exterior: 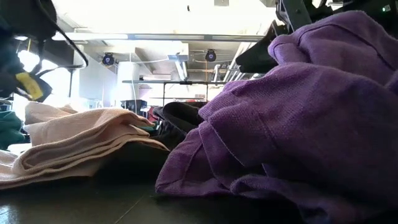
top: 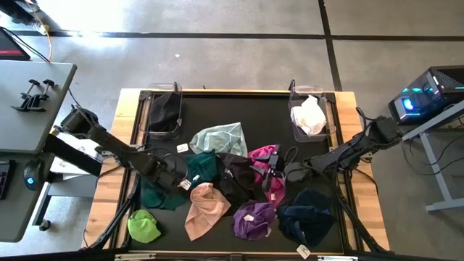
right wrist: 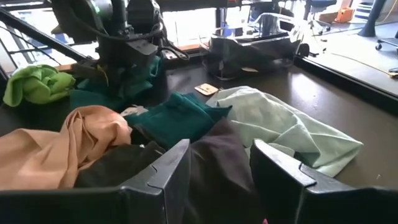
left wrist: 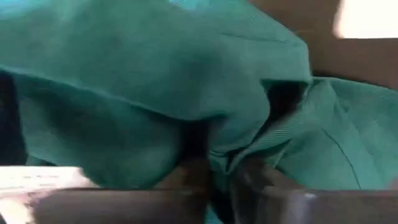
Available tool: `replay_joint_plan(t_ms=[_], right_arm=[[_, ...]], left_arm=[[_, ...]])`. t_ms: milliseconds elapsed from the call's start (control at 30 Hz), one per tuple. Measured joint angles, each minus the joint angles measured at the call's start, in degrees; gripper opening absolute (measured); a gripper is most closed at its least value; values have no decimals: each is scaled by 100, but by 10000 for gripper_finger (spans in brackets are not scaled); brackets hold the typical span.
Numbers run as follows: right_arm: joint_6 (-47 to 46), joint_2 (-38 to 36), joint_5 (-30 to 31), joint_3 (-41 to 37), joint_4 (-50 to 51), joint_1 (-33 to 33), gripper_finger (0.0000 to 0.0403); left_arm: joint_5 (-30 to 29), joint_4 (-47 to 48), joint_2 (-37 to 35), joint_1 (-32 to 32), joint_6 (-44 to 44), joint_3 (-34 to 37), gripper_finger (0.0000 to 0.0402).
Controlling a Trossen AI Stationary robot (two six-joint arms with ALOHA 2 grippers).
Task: Sort towels by color in basket
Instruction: Put the left dark green microfiber cloth into the left transparent bin
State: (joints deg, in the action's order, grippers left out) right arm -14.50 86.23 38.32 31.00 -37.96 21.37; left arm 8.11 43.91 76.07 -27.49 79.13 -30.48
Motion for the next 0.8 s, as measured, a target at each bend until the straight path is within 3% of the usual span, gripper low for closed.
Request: replay_joint_plan(t_ms=[167, 267, 400, 567, 800], right_arm=[[-1, 0, -1, 0, -6, 11, 158], [-73, -2, -1, 0, -4, 28, 158], [-110, -1, -1, 0, -87, 33, 158], [-99, -2, -1, 0, -278, 31, 158], [-94, -1, -1, 0, -356, 0, 158]], left_arm=[[-507, -736, -55, -6, -140, 15, 15], [-1085, -660, -154, -1, -178, -161, 6], [-1723, 155, -363, 5, -437, -844, 4], [-2679, 1936, -489, 7, -781, -2104, 4], [-5393, 4478, -514, 233, -784, -3681, 3]])
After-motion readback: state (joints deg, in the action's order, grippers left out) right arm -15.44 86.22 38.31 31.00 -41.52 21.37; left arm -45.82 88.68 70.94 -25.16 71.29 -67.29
